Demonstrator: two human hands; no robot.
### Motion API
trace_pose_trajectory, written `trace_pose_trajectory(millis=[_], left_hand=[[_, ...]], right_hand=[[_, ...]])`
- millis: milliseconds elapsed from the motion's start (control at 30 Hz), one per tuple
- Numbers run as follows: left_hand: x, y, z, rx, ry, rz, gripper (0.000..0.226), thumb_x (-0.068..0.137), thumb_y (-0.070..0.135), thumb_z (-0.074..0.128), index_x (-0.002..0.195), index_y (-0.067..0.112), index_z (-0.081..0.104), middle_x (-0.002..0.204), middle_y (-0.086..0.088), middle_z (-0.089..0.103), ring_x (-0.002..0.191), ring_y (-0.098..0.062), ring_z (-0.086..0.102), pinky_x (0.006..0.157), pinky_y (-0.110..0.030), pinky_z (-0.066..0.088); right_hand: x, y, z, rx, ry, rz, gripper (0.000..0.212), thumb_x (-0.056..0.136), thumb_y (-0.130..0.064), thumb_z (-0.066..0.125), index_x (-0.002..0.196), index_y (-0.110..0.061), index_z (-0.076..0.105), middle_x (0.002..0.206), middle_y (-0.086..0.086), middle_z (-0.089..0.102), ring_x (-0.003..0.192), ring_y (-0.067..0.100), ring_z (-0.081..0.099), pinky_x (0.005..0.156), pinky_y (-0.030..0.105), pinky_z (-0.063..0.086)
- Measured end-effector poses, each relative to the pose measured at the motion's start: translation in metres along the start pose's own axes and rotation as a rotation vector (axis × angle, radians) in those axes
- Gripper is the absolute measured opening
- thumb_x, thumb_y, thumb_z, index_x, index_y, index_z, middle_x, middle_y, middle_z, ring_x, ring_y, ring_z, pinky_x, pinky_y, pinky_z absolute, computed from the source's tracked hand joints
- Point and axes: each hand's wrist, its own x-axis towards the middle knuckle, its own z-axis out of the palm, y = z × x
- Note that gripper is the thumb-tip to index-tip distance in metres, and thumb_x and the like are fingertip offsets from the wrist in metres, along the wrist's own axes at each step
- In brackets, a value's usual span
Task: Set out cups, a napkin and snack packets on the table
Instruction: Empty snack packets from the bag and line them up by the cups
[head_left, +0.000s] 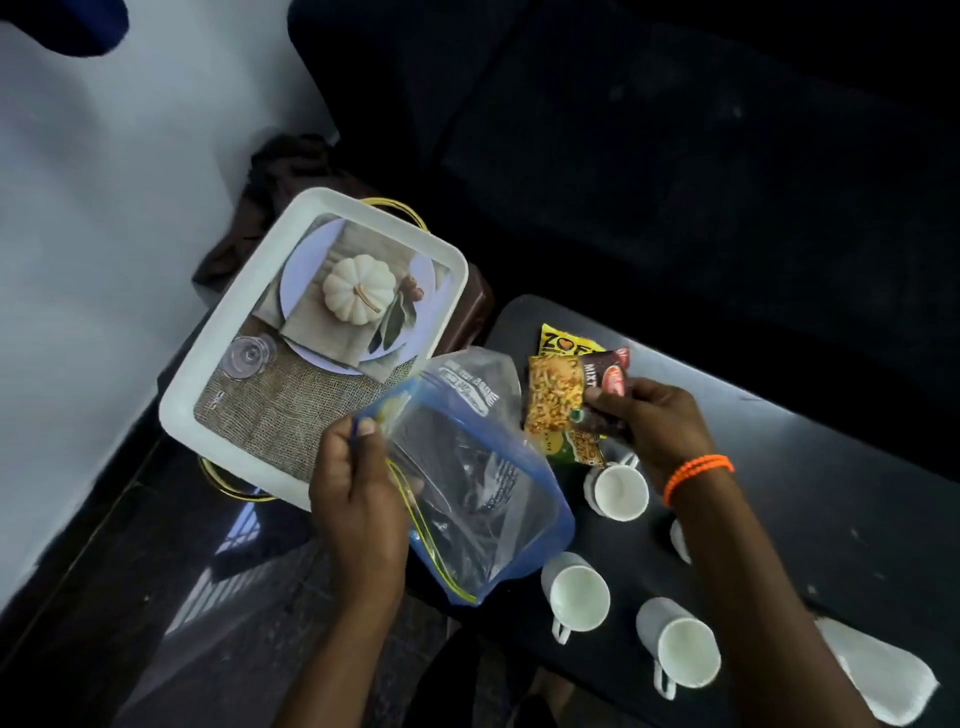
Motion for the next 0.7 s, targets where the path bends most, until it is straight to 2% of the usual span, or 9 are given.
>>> trace_pose_trajectory(millis=[33, 100, 133, 233, 300, 400, 500, 567, 700], left_hand=[[-0.002, 0.000, 0.000, 0.015, -0.032, 0.010, 0.018, 0.103, 0.033, 0.053, 0.091, 0.033, 0.065, 0.077, 0.011, 0.060, 0.072, -0.014, 0.052, 0.067, -0.043, 0.060], [-0.006, 0.001, 0.001, 0.067, -0.068, 0.083, 0.018, 0.103, 0.031, 0.052, 0.088, 0.032, 0.062, 0.069, 0.017, 0.056, 0.066, -0.004, 0.047, 0.069, -0.028, 0.051], [-0.007, 0.002, 0.001, 0.079, -0.080, 0.111, 0.018, 0.103, 0.029, 0.052, 0.088, 0.032, 0.062, 0.069, 0.019, 0.057, 0.064, 0.001, 0.046, 0.065, -0.019, 0.046], [-0.006, 0.010, 0.001, 0.101, -0.075, 0.146, 0.015, 0.103, 0.025, 0.053, 0.094, 0.028, 0.064, 0.072, 0.024, 0.061, 0.066, 0.005, 0.050, 0.062, -0.009, 0.041], [-0.004, 0.015, -0.001, 0.114, -0.050, 0.158, 0.012, 0.103, 0.021, 0.055, 0.097, 0.022, 0.065, 0.076, 0.022, 0.063, 0.069, 0.007, 0.052, 0.065, -0.010, 0.041], [-0.002, 0.028, -0.004, 0.131, -0.036, 0.176, 0.012, 0.105, 0.016, 0.056, 0.097, 0.020, 0.065, 0.080, 0.012, 0.064, 0.071, 0.007, 0.053, 0.069, -0.013, 0.043], [-0.003, 0.041, -0.010, 0.180, -0.041, 0.218, 0.012, 0.103, 0.024, 0.055, 0.101, 0.020, 0.067, 0.083, 0.012, 0.066, 0.075, -0.002, 0.055, 0.075, -0.025, 0.046], [-0.005, 0.049, -0.016, 0.217, -0.029, 0.256, 0.016, 0.101, 0.031, 0.053, 0.101, 0.023, 0.068, 0.085, 0.013, 0.068, 0.079, -0.009, 0.057, 0.077, -0.030, 0.047], [-0.008, 0.064, -0.029, 0.179, -0.033, 0.319, 0.020, 0.099, 0.031, 0.055, 0.088, 0.041, 0.067, 0.084, 0.026, 0.070, 0.079, 0.011, 0.057, 0.073, -0.009, 0.045]], right_hand=[[0.004, 0.009, 0.004, -0.049, 0.040, -0.013, 0.036, 0.076, -0.004, 0.086, 0.107, 0.008, 0.073, 0.089, 0.019, 0.080, 0.069, 0.025, 0.076, 0.067, 0.033, 0.064], [0.006, 0.020, 0.013, -0.206, 0.142, -0.092, 0.041, 0.073, -0.015, 0.091, 0.106, 0.002, 0.074, 0.072, 0.000, 0.080, 0.062, 0.015, 0.077, 0.057, 0.026, 0.061], [0.006, 0.023, 0.017, -0.292, 0.194, -0.127, 0.046, 0.072, -0.023, 0.092, 0.109, -0.003, 0.073, 0.075, -0.003, 0.080, 0.066, 0.014, 0.077, 0.060, 0.026, 0.062], [0.004, 0.024, 0.025, -0.508, 0.315, -0.198, 0.068, 0.073, -0.035, 0.091, 0.129, -0.008, 0.064, 0.108, 0.012, 0.078, 0.097, 0.028, 0.074, 0.087, 0.037, 0.059], [0.004, 0.025, 0.027, -0.522, 0.317, -0.233, 0.072, 0.075, -0.036, 0.089, 0.134, -0.007, 0.061, 0.116, 0.016, 0.075, 0.104, 0.033, 0.071, 0.088, 0.035, 0.054], [0.002, 0.023, 0.025, -0.565, 0.306, -0.253, 0.071, 0.077, -0.037, 0.087, 0.135, -0.008, 0.060, 0.119, 0.016, 0.074, 0.106, 0.033, 0.070, 0.085, 0.030, 0.049], [0.000, 0.022, 0.020, -0.550, 0.307, -0.280, 0.067, 0.079, -0.039, 0.086, 0.134, -0.010, 0.061, 0.120, 0.015, 0.072, 0.107, 0.032, 0.069, 0.087, 0.035, 0.052], [-0.004, 0.021, 0.016, -0.531, 0.319, -0.298, 0.063, 0.081, -0.040, 0.084, 0.133, -0.011, 0.063, 0.118, 0.013, 0.072, 0.104, 0.031, 0.069, 0.084, 0.033, 0.051], [-0.021, 0.024, 0.008, -0.465, 0.411, -0.411, 0.050, 0.081, -0.039, 0.083, 0.120, -0.012, 0.069, 0.097, -0.001, 0.068, 0.085, 0.016, 0.062, 0.068, 0.018, 0.044]])
